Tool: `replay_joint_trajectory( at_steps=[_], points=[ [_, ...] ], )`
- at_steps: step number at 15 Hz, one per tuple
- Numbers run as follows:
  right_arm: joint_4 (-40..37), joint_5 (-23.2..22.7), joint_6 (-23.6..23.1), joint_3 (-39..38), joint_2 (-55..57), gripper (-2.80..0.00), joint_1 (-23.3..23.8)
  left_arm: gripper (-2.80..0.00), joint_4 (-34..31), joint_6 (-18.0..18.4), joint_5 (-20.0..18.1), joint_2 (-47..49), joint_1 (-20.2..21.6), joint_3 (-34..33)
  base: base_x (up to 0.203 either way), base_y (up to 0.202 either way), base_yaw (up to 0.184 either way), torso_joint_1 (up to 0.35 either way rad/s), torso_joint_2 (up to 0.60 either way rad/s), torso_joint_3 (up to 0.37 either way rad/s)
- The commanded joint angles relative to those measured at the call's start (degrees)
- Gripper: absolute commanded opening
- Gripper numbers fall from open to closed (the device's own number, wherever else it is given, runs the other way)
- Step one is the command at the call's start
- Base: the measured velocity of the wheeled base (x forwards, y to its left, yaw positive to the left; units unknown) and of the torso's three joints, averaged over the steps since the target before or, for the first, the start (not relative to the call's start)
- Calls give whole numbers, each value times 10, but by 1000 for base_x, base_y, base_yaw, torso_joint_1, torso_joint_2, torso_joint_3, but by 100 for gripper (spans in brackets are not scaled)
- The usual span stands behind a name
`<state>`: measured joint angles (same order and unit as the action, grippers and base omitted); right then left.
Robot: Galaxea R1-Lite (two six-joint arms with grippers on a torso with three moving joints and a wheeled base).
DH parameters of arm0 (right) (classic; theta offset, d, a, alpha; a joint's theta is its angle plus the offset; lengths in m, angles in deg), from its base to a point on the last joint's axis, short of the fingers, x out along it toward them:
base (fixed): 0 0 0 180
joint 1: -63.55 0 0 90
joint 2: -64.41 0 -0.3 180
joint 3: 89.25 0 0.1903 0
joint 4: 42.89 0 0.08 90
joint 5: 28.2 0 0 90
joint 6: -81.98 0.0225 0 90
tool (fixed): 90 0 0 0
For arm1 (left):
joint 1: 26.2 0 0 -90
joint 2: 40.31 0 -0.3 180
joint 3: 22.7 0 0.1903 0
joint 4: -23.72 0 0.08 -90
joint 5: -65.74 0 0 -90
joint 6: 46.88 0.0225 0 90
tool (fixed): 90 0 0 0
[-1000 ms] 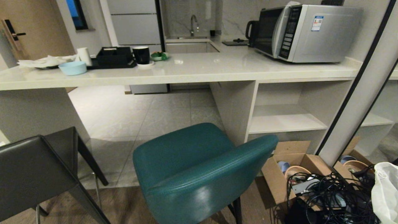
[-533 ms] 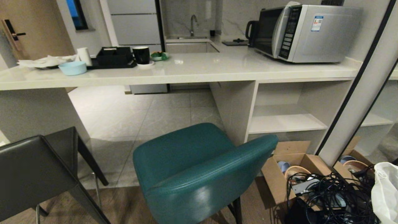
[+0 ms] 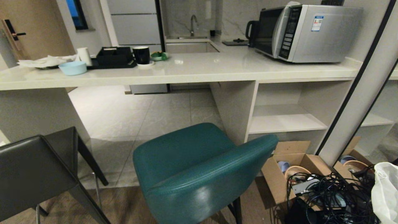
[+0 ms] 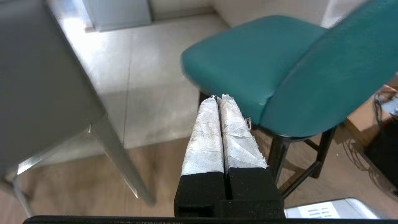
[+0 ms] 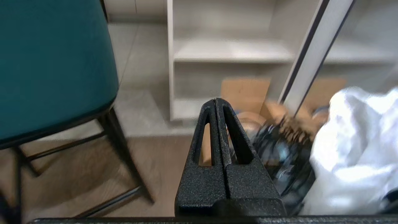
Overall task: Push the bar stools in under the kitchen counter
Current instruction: Push the gray chair back under the dining table
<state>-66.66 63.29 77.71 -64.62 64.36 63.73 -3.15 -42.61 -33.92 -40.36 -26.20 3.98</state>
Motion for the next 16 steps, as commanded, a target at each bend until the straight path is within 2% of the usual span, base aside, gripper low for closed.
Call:
replay_joint_trajectory(
  at_steps=[1, 2, 3, 4, 5, 10, 11, 12, 14, 16],
  points=[
    [-6, 0, 54, 3, 0, -280, 0, -280, 5, -25, -1, 0, 0, -2, 0, 0, 0, 0, 0, 0],
    [-16, 1, 96, 3, 0, -280, 0, -280, 0, -61, 23, 0, 0, -2, 0, 0, 0, 0, 0, 0],
    [-17, 1, 90, 2, 0, -280, 0, -280, -25, -68, 54, 0, 1, 4, 0, 0, 0, 0, 0, 0],
    [-16, -3, 64, 2, 0, -280, 0, -280, -37, -54, 62, 0, 2, 9, 0, 0, 0, 0, 0, 0],
    [-16, -3, 61, 1, 0, -280, 0, -280, -37, -28, 58, 0, 2, 10, 0, 0, 0, 0, 0, 0],
    [-15, -4, 59, 1, 0, -280, -1, -280, -37, 23, 55, 0, 1, 5, 0, 0, 0, 0, 0, 0],
    [-15, -4, 59, 1, 0, -280, -1, -280, -38, 18, 56, 0, 1, 5, 0, 0, 0, 0, 0, 0],
    [-15, -4, 59, 1, 0, -280, -1, -280, -38, -5, 62, 0, 0, 4, 0, 0, 0, 0, 0, 0],
    [-15, -4, 59, 1, 0, -280, -1, -280, -46, -59, 108, 0, 0, 5, 0, 0, 0, 0, 0, 0],
    [-15, -4, 60, 1, 0, -280, -1, -280, -50, -50, 109, 0, 0, 6, 0, 0, 0, 0, 0, 0]
  ],
)
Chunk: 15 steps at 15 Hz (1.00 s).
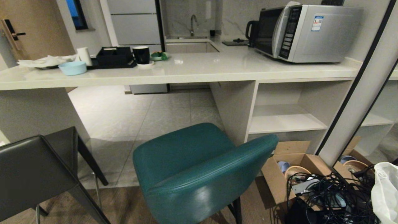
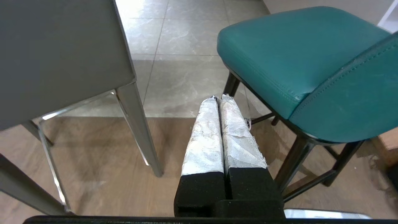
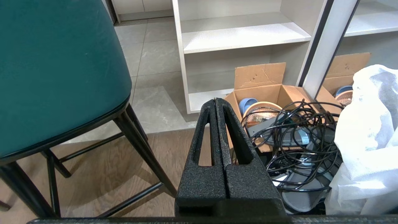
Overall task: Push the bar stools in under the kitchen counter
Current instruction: Push the gray chair back under the dining table
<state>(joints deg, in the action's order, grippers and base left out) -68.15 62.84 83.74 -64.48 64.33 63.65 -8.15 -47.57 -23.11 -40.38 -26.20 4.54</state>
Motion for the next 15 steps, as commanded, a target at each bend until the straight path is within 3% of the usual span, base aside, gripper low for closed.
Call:
replay_joint_trajectory(
  at_steps=[1, 4, 15],
  points=[
    [0, 0, 0, 0, 0, -280, 0, -280, 0, 3, 1, 1, 0, 1, 0, 0, 0, 0, 0, 0],
    [0, 0, 0, 0, 0, -280, 0, -280, -10, 26, 2, 1, 0, -1, 0, 0, 0, 0, 0, 0],
    [0, 0, 2, 0, 1, -280, 1, -280, -12, 19, -2, 1, 1, -1, 0, 0, 0, 0, 0, 0]
  ],
)
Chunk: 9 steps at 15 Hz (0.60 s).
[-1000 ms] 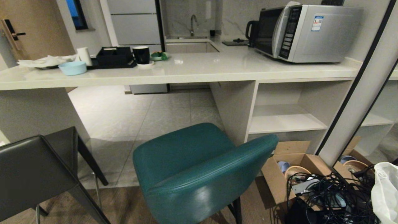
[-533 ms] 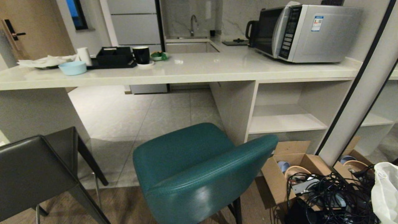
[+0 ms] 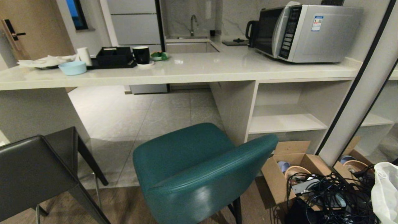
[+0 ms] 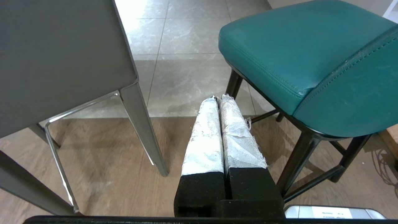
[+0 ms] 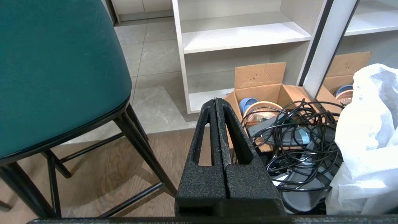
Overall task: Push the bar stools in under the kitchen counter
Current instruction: Push the gray chair back under the dining table
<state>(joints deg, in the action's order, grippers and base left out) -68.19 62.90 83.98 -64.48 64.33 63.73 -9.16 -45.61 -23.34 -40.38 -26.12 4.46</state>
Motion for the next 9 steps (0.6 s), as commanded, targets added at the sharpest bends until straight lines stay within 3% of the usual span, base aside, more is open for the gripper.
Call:
replay_joint_trajectory(
  at_steps=[1, 6, 9],
  points=[
    [0, 0, 0, 0, 1, -280, 0, -280, -2, 0, 0, 1, 0, 0, 0, 0, 0, 0, 0, 0],
    [0, 0, -1, 0, 1, -280, 0, -280, -1, 2, 1, 1, 0, 0, -109, 0, -1, -1, 4, 2],
    [0, 0, -1, 0, 1, -280, 0, -280, -1, 3, 1, 1, 0, 0, 0, 0, 0, 0, 0, 0]
  ],
)
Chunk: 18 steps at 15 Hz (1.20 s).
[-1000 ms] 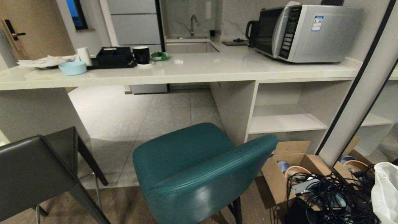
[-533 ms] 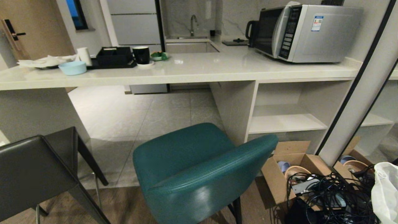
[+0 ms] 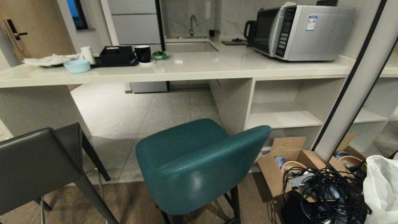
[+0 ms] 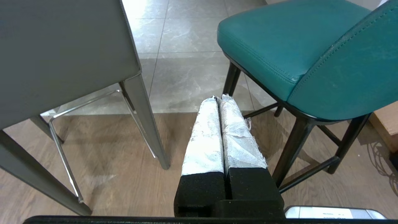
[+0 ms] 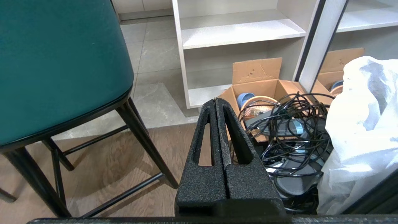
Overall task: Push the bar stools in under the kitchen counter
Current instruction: Push the gray chair back under the dining table
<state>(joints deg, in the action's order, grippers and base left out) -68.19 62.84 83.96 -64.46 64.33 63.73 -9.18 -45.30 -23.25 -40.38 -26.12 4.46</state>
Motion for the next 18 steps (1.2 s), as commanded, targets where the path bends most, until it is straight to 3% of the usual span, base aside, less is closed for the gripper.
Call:
replay_joint_trajectory(
  at_steps=[1, 6, 18],
  points=[
    [0, 1, 0, 0, 1, -280, 0, -280, 0, 0, 0, 1, 0, 0, 0, 0, 0, 0, 0, 0],
    [0, 0, 0, 0, 1, -280, 0, -280, 0, 0, 0, 1, 0, 0, 1, 26, -2, 0, 1, 1],
    [0, 0, 0, 0, 1, -280, 0, -280, 0, 0, -1, 1, 0, 0, 0, 194, -1, 3, 2, 2]
  ],
)
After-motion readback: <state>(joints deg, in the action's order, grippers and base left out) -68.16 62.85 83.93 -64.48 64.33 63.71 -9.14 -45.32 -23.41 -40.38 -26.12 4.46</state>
